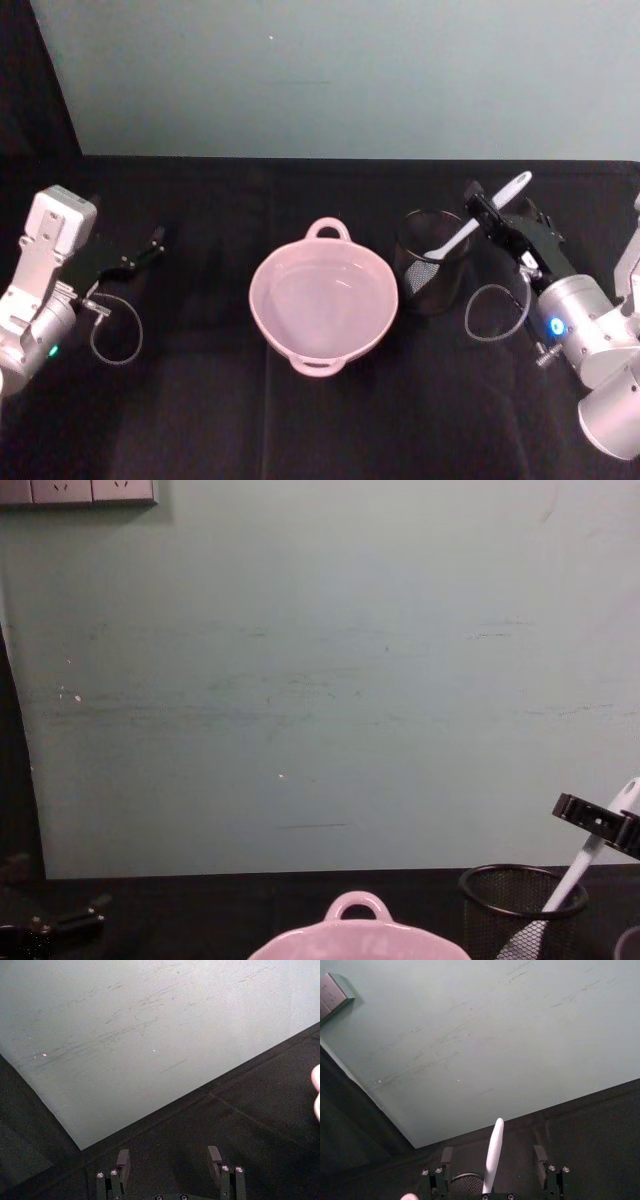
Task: Use the one hand to pick up the spoon and stir the clear water in the bowl.
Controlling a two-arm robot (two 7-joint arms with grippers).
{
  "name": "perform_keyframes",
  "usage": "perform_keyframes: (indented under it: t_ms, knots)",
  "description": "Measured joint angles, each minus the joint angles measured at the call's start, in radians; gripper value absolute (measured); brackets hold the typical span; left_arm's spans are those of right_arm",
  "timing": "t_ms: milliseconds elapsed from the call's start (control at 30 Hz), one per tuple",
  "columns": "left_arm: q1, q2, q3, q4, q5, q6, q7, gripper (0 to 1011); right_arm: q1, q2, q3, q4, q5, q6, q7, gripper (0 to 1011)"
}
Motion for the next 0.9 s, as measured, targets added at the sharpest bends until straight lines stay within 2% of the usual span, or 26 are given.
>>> perform_keyframes:
  t_ms: [300, 667, 867, 900]
  knots:
    - [0.0, 0.0, 0.0, 0.0, 0.0, 0.0, 0.0, 1011, 0.028, -0.033, 0.005, 0.024, -0.041, 0.01, -0.014, 1002]
    - [0.0, 0.0, 0.0, 0.0, 0.0, 0.0, 0.0, 1011, 0.032, -0.039, 0.008, 0.032, -0.045, 0.01, -0.006, 1002]
    - [0.0, 0.0, 0.0, 0.0, 0.0, 0.0, 0.0, 1011, 0.032, -0.039, 0.007, 0.03, -0.046, 0.01, -0.007, 906]
    - [0.0, 0.0, 0.0, 0.0, 0.0, 0.0, 0.0, 1011, 0.032, -0.039, 0.007, 0.03, -0.046, 0.01, -0.007, 862]
